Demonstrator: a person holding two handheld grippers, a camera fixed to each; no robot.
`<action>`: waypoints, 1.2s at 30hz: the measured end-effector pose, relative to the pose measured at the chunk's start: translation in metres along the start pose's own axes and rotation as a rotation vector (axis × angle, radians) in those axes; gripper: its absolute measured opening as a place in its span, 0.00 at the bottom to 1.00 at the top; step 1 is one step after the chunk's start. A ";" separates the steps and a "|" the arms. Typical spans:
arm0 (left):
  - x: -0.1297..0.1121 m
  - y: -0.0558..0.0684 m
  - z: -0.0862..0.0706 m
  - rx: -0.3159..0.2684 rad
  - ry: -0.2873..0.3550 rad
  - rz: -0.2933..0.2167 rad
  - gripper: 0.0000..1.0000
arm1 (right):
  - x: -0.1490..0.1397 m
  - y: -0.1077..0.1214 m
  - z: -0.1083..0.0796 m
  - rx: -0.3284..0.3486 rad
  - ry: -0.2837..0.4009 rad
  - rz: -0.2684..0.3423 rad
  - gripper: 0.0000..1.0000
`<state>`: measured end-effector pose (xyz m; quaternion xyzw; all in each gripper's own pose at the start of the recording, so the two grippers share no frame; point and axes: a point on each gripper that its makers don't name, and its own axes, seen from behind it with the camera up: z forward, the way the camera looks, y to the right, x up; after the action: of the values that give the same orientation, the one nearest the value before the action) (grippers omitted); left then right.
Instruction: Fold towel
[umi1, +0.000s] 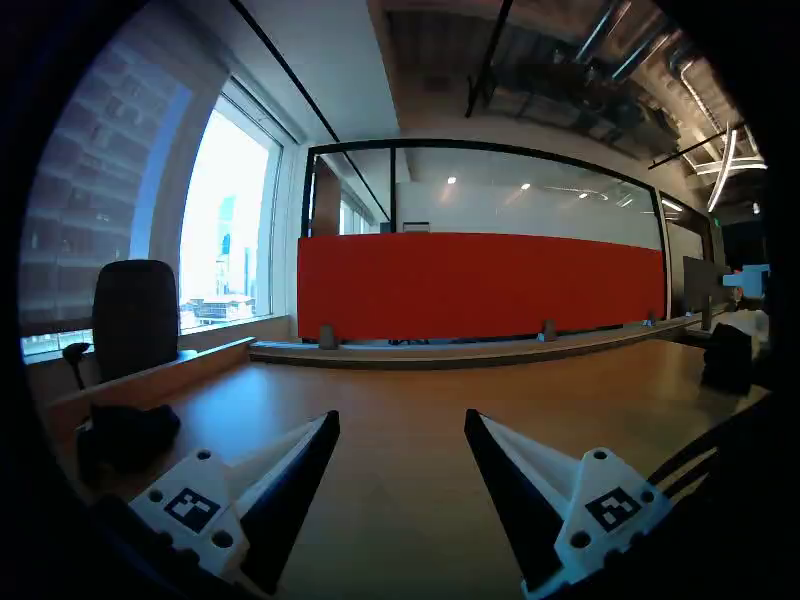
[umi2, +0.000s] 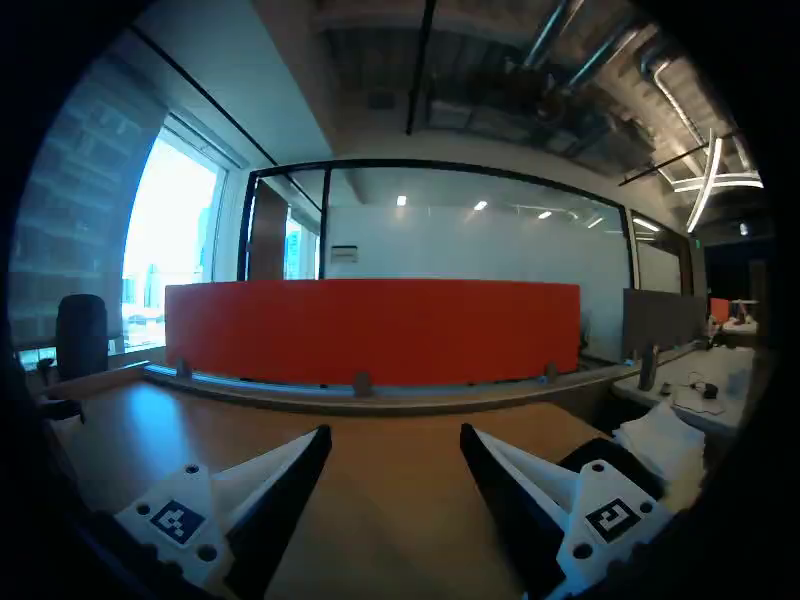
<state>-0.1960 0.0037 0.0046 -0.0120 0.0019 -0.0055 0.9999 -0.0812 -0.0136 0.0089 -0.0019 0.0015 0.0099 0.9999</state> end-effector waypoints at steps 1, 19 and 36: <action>0.000 0.000 0.000 0.000 0.000 0.000 0.93 | -0.004 0.000 0.000 0.003 0.000 0.002 1.00; 0.000 0.001 0.000 0.000 0.000 0.000 0.93 | -0.069 0.019 -0.003 0.009 -0.020 0.047 1.00; 0.000 0.001 -0.001 0.000 0.000 0.000 0.93 | -0.085 0.019 -0.001 0.018 -0.013 0.050 0.99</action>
<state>-0.1961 0.0047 0.0037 -0.0120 0.0020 -0.0057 0.9999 -0.1668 0.0038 0.0079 0.0072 -0.0047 0.0347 0.9994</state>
